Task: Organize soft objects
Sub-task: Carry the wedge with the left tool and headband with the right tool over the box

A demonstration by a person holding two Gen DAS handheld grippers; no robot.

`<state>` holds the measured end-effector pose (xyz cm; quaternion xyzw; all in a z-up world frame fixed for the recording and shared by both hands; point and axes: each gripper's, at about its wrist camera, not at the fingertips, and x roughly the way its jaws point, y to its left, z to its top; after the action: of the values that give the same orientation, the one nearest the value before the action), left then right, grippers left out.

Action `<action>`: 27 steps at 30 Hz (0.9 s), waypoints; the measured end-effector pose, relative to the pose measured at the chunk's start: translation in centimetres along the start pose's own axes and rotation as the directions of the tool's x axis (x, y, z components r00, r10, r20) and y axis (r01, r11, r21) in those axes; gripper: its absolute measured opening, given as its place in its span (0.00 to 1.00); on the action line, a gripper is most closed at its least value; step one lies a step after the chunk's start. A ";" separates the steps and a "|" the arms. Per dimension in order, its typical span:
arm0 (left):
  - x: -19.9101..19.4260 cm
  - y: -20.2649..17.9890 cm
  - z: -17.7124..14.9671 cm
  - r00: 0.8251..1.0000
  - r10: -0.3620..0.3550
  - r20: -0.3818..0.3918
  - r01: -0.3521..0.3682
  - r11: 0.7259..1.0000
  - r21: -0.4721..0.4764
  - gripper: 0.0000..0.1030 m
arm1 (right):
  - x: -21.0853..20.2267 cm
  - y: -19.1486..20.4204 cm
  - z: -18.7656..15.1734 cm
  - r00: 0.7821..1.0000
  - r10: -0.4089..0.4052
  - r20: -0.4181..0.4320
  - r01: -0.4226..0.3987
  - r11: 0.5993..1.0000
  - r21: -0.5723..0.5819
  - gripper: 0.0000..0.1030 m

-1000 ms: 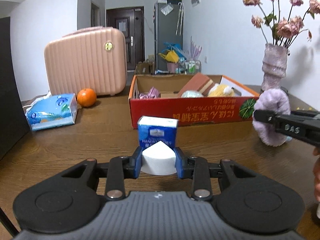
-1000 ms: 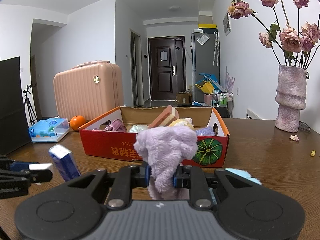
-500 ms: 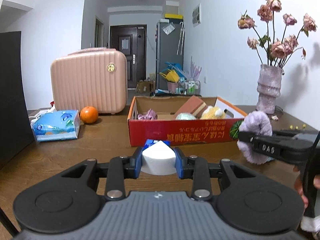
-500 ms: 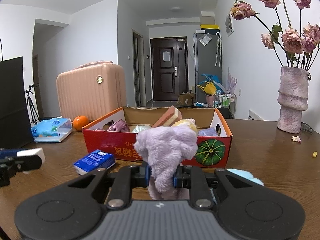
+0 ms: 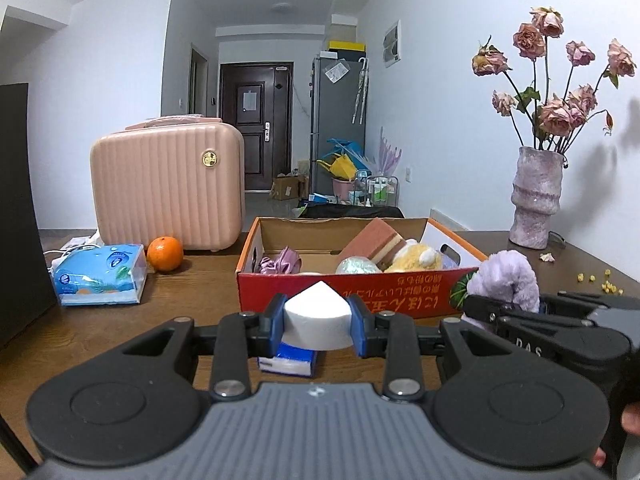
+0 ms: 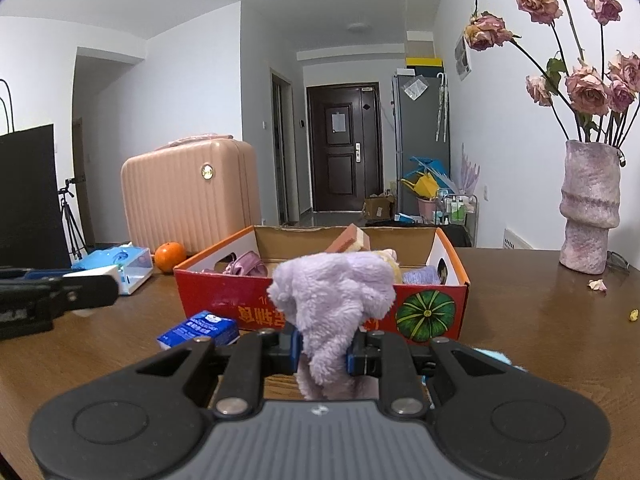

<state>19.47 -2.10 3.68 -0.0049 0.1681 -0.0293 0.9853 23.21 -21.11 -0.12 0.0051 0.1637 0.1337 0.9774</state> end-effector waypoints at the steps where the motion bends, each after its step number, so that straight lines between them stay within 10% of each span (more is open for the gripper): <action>1: 0.2 -0.1 0.2 1.000 0.002 0.000 -0.002 1.000 -0.001 0.32 | 0.0 -0.1 0.1 1.000 0.001 0.003 -0.001 1.000 0.000 0.19; 27: 6.1 -0.7 4.4 0.997 0.056 0.052 -0.054 0.998 -0.046 0.32 | 3.8 -1.4 3.6 0.994 -0.019 0.111 0.015 0.999 0.042 0.19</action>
<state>26.66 -3.20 5.85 -0.0230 0.1426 0.0016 0.9895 28.17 -21.34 1.98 0.0312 0.1115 0.1216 0.9858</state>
